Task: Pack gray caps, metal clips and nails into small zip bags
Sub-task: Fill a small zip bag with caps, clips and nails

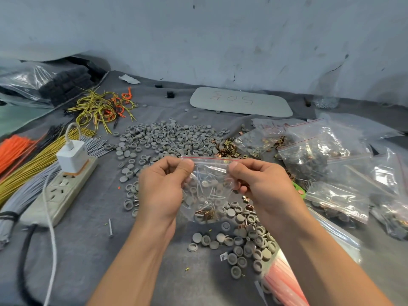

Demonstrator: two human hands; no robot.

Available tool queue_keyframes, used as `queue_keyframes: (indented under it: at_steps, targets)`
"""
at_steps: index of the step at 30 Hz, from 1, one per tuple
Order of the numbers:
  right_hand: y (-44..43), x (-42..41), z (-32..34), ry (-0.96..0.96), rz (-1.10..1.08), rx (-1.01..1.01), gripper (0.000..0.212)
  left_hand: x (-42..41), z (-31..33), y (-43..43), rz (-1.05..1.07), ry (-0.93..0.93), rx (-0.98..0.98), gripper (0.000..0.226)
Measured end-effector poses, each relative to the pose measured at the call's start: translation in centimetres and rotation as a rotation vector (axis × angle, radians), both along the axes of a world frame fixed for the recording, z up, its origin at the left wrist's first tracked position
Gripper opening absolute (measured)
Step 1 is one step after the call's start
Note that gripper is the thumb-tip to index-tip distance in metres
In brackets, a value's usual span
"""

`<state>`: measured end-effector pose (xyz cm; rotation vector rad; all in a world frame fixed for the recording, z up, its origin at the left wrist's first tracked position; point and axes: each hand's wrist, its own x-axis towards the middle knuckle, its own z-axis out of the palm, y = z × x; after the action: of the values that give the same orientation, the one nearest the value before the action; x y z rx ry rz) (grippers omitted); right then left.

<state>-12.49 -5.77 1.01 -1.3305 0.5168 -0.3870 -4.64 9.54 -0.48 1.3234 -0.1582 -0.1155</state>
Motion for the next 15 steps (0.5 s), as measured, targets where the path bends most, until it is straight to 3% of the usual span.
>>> queue_keyframes:
  at_steps: [4,15]
  targets:
    - [-0.31,-0.15,-0.32,0.059,0.046,-0.051,0.011,0.16,-0.01,0.38,-0.024,-0.019,0.052,0.01]
    - [-0.64,0.32,-0.5,0.017,0.036,-0.067,0.019,0.18,-0.38,-0.02,0.072,-0.079,0.087,0.023]
